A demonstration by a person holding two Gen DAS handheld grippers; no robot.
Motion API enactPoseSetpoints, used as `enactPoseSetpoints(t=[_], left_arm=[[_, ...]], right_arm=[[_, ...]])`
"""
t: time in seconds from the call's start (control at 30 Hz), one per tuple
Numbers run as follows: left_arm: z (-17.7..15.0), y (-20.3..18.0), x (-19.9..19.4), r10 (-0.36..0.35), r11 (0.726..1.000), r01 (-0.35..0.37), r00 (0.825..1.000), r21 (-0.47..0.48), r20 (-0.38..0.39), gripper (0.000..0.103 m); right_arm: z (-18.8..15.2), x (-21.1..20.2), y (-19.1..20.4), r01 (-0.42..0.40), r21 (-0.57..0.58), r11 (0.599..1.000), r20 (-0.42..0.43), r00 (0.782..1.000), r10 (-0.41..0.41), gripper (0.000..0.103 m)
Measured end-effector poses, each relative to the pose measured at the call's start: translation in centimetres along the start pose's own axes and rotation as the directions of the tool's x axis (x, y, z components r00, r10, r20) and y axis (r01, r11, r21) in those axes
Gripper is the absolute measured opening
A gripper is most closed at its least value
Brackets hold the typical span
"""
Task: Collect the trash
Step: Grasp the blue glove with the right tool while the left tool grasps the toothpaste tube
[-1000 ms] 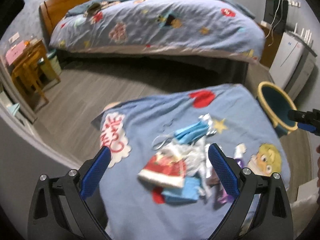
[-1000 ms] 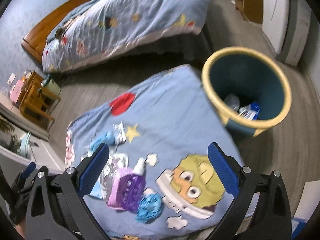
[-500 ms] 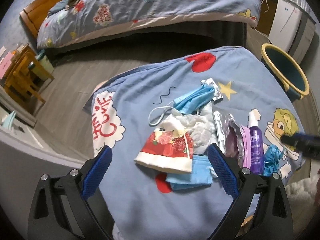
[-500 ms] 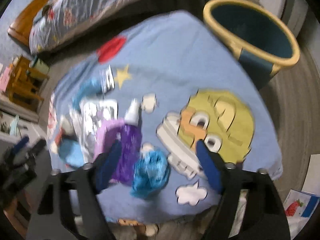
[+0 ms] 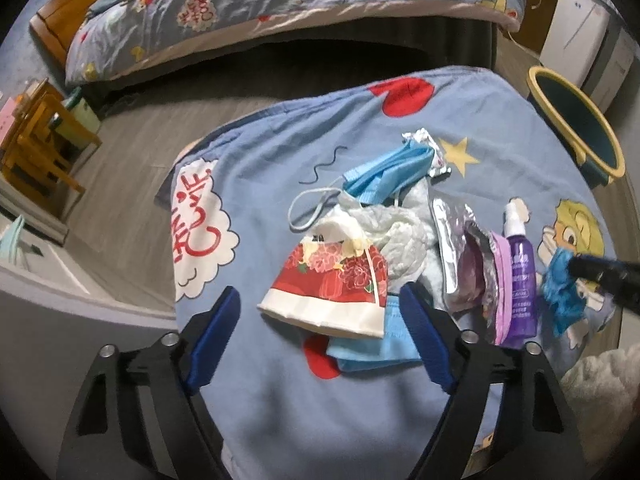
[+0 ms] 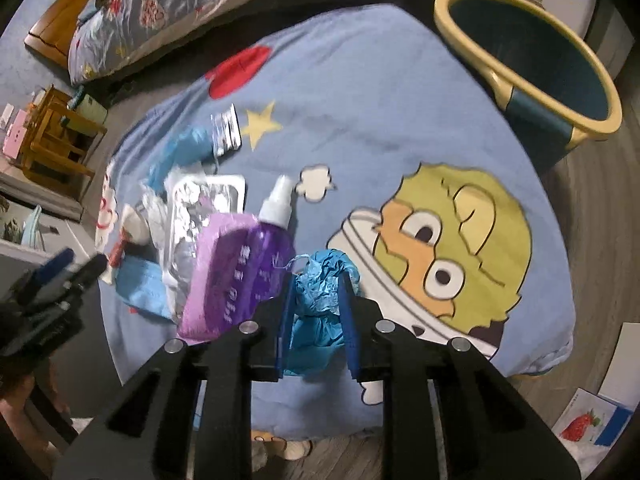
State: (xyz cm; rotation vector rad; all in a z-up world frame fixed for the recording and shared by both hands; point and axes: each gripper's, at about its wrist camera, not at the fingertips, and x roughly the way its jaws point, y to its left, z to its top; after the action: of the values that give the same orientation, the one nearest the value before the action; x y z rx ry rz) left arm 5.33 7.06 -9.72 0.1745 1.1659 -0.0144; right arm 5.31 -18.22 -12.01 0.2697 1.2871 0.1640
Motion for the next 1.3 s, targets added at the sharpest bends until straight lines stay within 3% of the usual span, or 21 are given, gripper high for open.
enactPoseSetpoints(t=[0.07, 0.13, 0.2, 0.27, 0.43, 0.67, 0.87, 0.9, 1.13, 1.23, 1.3], left_arm=[[0.0, -0.4, 0.4, 0.004, 1.0, -0.004, 1.0, 0.021, -0.012, 0.064], [0.1, -0.9, 0.8, -0.001, 0.999, 0.002, 1.0, 0.04, -0.024, 0.057], [0.1, -1.4, 1.0, 0.008, 0.998, -0.006, 1.0, 0.061, -0.027, 0.04], [0.3, -1.7, 1.0, 0.002, 0.998, 0.0, 1.0, 0.071, -0.026, 0.016], [1.1, -1.6, -0.7, 0.009, 0.997, -0.014, 0.998, 0.078, 0.059, 0.012], [2.4, 1.3, -2.5, -0.076, 0.995, 0.084, 0.99, -0.062, 0.122, 0.008], [2.3, 0.3, -3.2, -0.095, 0.995, 0.099, 0.984, -0.024, 0.149, 0.005], [2.4, 0.4, -3.4, -0.108, 0.993, 0.114, 0.981, -0.028, 0.16, 0.0], [2.8, 0.9, -4.8, -0.142, 0.986, 0.158, 0.968, -0.062, 0.206, 0.0], [2.7, 0.6, -4.4, -0.138, 0.988, 0.149, 0.974, -0.047, 0.181, 0.001], [2.5, 0.2, -3.6, -0.131, 0.99, 0.137, 0.98, -0.037, 0.147, 0.016]], right_arm=[[0.5, -0.5, -0.2, 0.004, 0.002, 1.0, 0.018, 1.0, -0.004, 0.021], [1.1, -1.2, 0.0, 0.008, -0.016, 1.0, 0.046, 0.999, -0.008, 0.021], [1.7, -2.0, 0.4, -0.003, -0.033, 0.999, 0.074, 0.997, 0.005, 0.021], [2.0, -2.3, 0.4, -0.006, -0.032, 0.999, 0.089, 0.996, 0.009, 0.021], [2.5, -2.0, 0.0, -0.019, -0.018, 1.0, 0.093, 0.995, 0.02, 0.021], [2.6, -2.2, 0.6, -0.038, -0.026, 0.999, 0.106, 0.994, 0.041, 0.021], [2.7, -2.4, 0.9, -0.048, -0.024, 0.999, 0.117, 0.992, 0.051, 0.021], [2.7, -2.5, 1.0, -0.046, -0.029, 0.999, 0.122, 0.991, 0.049, 0.021], [2.8, -2.8, 0.8, -0.048, -0.027, 0.998, 0.132, 0.99, 0.051, 0.021], [2.7, -2.7, 1.0, -0.048, -0.034, 0.998, 0.129, 0.99, 0.052, 0.021], [2.7, -2.5, 1.1, -0.046, -0.037, 0.998, 0.126, 0.991, 0.05, 0.021]])
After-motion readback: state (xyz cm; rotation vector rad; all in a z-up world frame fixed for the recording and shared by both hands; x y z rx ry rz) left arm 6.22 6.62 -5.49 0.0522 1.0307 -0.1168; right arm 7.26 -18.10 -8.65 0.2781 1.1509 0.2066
